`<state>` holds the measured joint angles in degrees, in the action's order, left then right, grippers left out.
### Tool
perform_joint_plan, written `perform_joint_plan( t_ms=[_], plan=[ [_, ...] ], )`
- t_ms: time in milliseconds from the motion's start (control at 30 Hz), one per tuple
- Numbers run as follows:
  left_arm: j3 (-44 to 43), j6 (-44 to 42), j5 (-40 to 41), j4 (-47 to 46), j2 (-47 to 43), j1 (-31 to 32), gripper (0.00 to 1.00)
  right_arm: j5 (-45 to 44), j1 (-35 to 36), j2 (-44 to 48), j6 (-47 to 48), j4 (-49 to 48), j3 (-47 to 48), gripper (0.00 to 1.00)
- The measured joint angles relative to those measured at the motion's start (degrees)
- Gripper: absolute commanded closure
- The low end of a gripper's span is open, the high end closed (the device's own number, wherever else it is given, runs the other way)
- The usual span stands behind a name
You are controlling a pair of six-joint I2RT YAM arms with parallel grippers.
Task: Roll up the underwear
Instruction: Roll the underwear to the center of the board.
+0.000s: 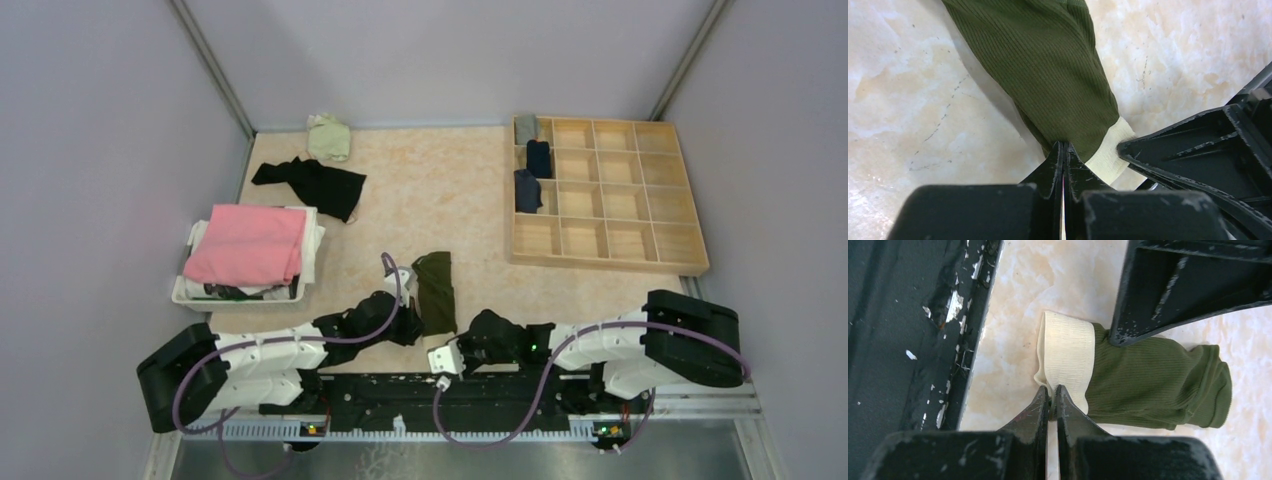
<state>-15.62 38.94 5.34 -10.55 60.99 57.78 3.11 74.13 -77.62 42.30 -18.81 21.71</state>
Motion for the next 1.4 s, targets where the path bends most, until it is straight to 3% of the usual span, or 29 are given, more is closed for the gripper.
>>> perform_joint_plan(
  t_ms=[233,667,933,1100,1400],
  plan=[
    [0.1,-0.6,-2.4,-2.9,4.6,-0.1,1.0,2.8,-1.3,0.0,-6.2,1.1,0.6,1.0],
    [0.0,-0.5,-2.5,-1.5,4.8,-0.2,1.0,7.1,-4.9,3.5,-20.7,-1.0,0.0,1.0],
    [-2.3,-1.3,-1.2,7.2,-3.4,-0.2,1.0,10.5,-7.2,3.6,-29.2,-3.1,-0.4,1.0],
    [-4.0,-3.5,-0.9,5.4,-7.0,-0.2,1.0,11.9,-8.2,3.7,-32.5,-4.4,-1.4,1.0],
    [-4.2,-6.6,-5.6,-1.4,4.9,-0.2,1.0,14.1,-9.7,3.8,-37.0,-5.9,-2.1,1.0]
  ],
)
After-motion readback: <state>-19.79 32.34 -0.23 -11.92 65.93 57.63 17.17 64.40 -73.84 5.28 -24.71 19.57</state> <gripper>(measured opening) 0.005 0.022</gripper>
